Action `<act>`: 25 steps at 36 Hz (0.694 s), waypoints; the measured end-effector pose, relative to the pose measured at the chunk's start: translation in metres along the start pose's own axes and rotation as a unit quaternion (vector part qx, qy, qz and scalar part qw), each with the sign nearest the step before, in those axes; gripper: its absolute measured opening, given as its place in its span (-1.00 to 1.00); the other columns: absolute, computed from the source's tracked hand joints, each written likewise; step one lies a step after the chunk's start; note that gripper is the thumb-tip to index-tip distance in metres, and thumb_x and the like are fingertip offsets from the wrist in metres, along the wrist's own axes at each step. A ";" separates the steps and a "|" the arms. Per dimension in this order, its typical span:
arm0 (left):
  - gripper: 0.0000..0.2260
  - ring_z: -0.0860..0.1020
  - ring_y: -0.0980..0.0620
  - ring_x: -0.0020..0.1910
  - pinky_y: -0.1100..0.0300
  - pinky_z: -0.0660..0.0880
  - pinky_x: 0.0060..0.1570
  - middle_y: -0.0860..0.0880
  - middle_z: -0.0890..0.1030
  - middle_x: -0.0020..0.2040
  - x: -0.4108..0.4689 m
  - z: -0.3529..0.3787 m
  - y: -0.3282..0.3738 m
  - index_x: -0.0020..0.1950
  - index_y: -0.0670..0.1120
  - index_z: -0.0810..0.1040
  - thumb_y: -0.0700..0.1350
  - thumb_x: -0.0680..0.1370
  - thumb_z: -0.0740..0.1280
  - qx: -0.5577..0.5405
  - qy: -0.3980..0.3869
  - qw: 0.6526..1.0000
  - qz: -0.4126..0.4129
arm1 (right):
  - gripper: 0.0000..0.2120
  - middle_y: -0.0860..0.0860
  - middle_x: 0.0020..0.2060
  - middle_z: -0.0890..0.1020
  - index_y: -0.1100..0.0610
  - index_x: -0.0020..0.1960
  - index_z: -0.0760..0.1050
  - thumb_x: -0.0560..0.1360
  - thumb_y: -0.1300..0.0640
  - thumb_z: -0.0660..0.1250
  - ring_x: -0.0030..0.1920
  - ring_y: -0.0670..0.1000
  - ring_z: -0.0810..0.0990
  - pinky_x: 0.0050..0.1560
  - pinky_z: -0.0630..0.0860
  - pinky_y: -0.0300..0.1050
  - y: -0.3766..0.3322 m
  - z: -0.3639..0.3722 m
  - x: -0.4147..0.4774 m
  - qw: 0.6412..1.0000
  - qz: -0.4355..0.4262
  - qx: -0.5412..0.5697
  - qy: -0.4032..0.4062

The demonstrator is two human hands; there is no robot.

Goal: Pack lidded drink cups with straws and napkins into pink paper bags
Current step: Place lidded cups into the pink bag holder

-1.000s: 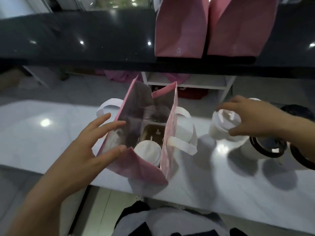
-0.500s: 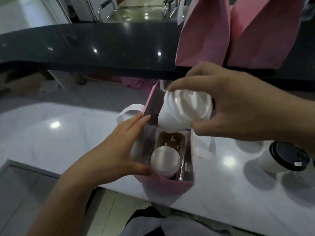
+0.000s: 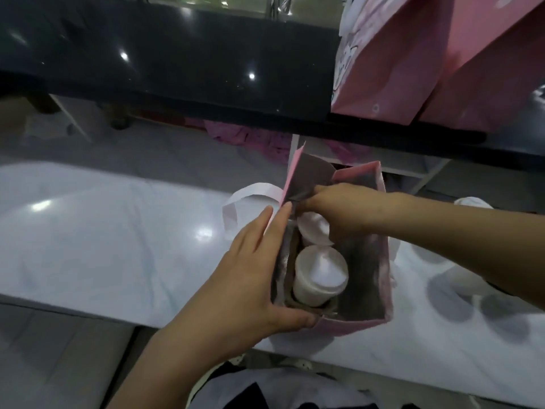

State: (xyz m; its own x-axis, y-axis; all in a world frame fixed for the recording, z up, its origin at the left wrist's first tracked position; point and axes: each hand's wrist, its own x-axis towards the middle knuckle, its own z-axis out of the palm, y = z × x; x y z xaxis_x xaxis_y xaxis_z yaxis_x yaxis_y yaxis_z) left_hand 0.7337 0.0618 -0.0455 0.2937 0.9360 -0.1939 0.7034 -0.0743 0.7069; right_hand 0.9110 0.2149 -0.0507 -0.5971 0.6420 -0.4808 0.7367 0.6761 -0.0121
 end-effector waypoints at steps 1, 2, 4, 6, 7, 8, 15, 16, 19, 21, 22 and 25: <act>0.15 -0.19 0.35 0.52 0.11 0.07 0.55 0.42 -0.25 0.52 0.000 -0.001 -0.002 0.46 0.42 -0.38 0.30 0.29 0.53 -0.004 -0.001 1.000 0.004 | -0.26 -0.03 0.25 0.47 -0.18 0.47 0.31 0.38 0.15 0.50 0.15 0.05 0.51 0.01 0.51 -0.12 0.001 -0.001 0.002 1.000 -0.001 0.011 -0.003; 0.14 -0.20 0.35 0.51 0.13 0.06 0.55 0.42 -0.25 0.51 0.001 -0.001 -0.004 0.46 0.42 -0.38 0.31 0.29 0.52 -0.007 -0.002 1.000 0.008 | -0.26 -0.04 0.23 0.47 -0.18 0.46 0.31 0.37 0.15 0.50 0.14 0.04 0.51 0.00 0.51 -0.12 0.001 -0.001 0.003 1.000 -0.003 0.018 -0.007; 0.13 -0.22 0.38 0.50 0.18 0.04 0.54 0.45 -0.26 0.49 0.001 -0.003 -0.006 0.46 0.42 -0.38 0.32 0.30 0.50 -0.014 -0.008 1.000 0.014 | -0.26 -0.05 0.22 0.47 -0.17 0.45 0.31 0.36 0.16 0.50 0.14 0.04 0.52 0.03 0.56 -0.08 0.001 0.000 0.006 1.000 -0.001 0.022 -0.013; 0.12 -0.23 0.38 0.50 0.18 0.03 0.54 0.47 -0.28 0.47 0.001 -0.005 -0.007 0.44 0.43 -0.40 0.30 0.31 0.50 -0.023 -0.018 0.999 0.018 | -0.26 -0.04 0.28 0.47 -0.17 0.45 0.31 0.36 0.16 0.51 0.19 0.06 0.53 0.10 0.58 -0.01 0.001 0.003 0.009 1.000 0.001 0.023 -0.014; 0.12 -0.24 0.38 0.50 0.16 0.03 0.55 0.47 -0.29 0.47 0.002 -0.006 -0.008 0.43 0.44 -0.41 0.30 0.31 0.50 -0.025 -0.022 0.999 0.020 | -0.25 -0.03 0.32 0.46 -0.17 0.45 0.31 0.35 0.16 0.52 0.23 0.07 0.52 0.14 0.57 0.02 0.001 0.006 0.011 1.000 0.000 0.021 -0.016; 0.12 -0.25 0.37 0.50 0.14 0.02 0.55 0.47 -0.30 0.47 0.002 -0.007 -0.009 0.43 0.45 -0.41 0.31 0.31 0.49 -0.025 -0.026 0.999 0.023 | -0.25 -0.03 0.36 0.44 -0.16 0.45 0.31 0.35 0.16 0.53 0.26 0.08 0.51 0.17 0.56 0.03 0.001 0.010 0.014 1.000 0.000 0.020 -0.020; 0.09 -0.28 0.39 0.49 0.10 -0.02 0.57 0.52 -0.33 0.41 0.005 -0.011 -0.016 0.42 0.45 -0.42 0.34 0.32 0.46 -0.019 -0.039 0.998 0.043 | -0.26 -0.04 0.42 0.42 -0.14 0.45 0.33 0.36 0.13 0.55 0.34 0.08 0.46 0.26 0.52 0.01 0.006 0.026 0.023 0.998 0.024 0.047 -0.041; 0.09 -0.29 0.39 0.48 0.10 -0.03 0.57 0.51 -0.34 0.42 0.006 -0.011 -0.017 0.41 0.45 -0.43 0.34 0.32 0.46 -0.021 -0.040 0.998 0.045 | -0.26 -0.03 0.43 0.42 -0.13 0.46 0.33 0.37 0.13 0.55 0.35 0.08 0.45 0.27 0.51 0.02 0.006 0.028 0.024 0.997 0.027 0.049 -0.046; 0.09 -0.33 0.42 0.45 0.18 -0.09 0.52 0.48 -0.37 0.44 0.009 -0.010 -0.018 0.38 0.47 -0.46 0.34 0.33 0.46 -0.022 -0.040 0.997 0.056 | -0.25 -0.02 0.42 0.43 -0.09 0.48 0.34 0.36 0.12 0.56 0.37 0.08 0.44 0.30 0.49 0.03 0.003 0.034 0.024 0.998 0.025 0.048 -0.042; 0.10 -0.35 0.43 0.45 0.24 -0.11 0.46 0.46 -0.39 0.44 0.011 -0.009 -0.018 0.35 0.49 -0.47 0.33 0.33 0.47 -0.021 -0.039 0.997 0.063 | -0.26 -0.02 0.41 0.44 -0.07 0.47 0.35 0.37 0.14 0.56 0.37 0.08 0.45 0.31 0.49 0.03 0.002 0.034 0.023 0.997 0.029 0.055 -0.041; 0.10 -0.36 0.41 0.45 0.26 -0.11 0.45 0.45 -0.40 0.45 0.011 -0.008 -0.019 0.35 0.50 -0.47 0.31 0.34 0.48 -0.024 -0.038 0.997 0.066 | -0.27 -0.01 0.41 0.44 -0.07 0.47 0.35 0.37 0.15 0.56 0.37 0.08 0.45 0.31 0.48 0.02 0.002 0.033 0.023 0.997 0.033 0.059 -0.044; 0.08 -0.37 0.42 0.45 0.26 -0.09 0.45 0.45 -0.43 0.44 0.011 -0.010 -0.020 0.39 0.49 -0.43 0.29 0.36 0.48 -0.029 -0.036 0.996 0.077 | -0.26 -0.01 0.42 0.43 -0.08 0.47 0.34 0.38 0.16 0.55 0.37 0.10 0.44 0.30 0.48 0.02 0.001 0.029 0.021 0.996 0.044 0.061 -0.053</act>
State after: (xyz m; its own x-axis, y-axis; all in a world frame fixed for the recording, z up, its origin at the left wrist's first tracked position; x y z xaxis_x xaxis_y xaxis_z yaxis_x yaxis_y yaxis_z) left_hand 0.7167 0.0768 -0.0549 0.4434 0.8873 -0.1269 0.6084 -0.1940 0.7696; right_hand 0.9084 0.2183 -0.0863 -0.4965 0.6503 -0.5750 0.8215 0.5660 -0.0692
